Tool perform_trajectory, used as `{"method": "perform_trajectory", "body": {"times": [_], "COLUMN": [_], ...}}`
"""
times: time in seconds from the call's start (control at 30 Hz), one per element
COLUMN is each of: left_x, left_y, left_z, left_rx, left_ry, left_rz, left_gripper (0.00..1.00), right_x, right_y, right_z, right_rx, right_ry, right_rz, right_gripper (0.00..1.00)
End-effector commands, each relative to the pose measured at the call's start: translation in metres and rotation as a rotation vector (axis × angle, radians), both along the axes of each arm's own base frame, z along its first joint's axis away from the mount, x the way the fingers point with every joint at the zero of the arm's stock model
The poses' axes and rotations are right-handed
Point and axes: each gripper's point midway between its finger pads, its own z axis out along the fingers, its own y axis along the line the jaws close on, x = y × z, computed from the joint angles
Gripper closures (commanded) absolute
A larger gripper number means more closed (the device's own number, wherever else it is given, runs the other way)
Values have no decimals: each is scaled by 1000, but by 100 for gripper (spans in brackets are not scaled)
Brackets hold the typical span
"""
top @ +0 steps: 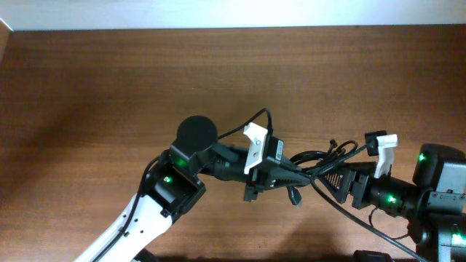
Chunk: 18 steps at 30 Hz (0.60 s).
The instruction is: Untangle cables
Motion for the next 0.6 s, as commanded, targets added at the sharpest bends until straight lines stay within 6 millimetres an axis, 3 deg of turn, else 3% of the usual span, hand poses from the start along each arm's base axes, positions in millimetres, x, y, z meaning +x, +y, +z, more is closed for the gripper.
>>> {"method": "perform_trajectory", "body": {"times": [0.0, 0.17, 0.4, 0.57], "left_x": [-38, 14, 21, 57], "left_y": [34, 51, 55, 56], "left_z": [45, 31, 30, 6], "left_rx": [-100, -37, -33, 54], "left_ry": [-150, -60, -55, 73], "left_rz": [-114, 87, 114, 331], "left_gripper": [100, 100, 100, 100], "right_x": [8, 5, -1, -10], "right_y": [-13, -13, -1, 9], "right_z": [-12, -14, -6, 6], "right_rx": [-72, -71, 0, 52], "right_ry": [29, 45, 39, 0], "right_rz": [-68, -67, -8, 46], "right_gripper": [29, 29, 29, 30]}}
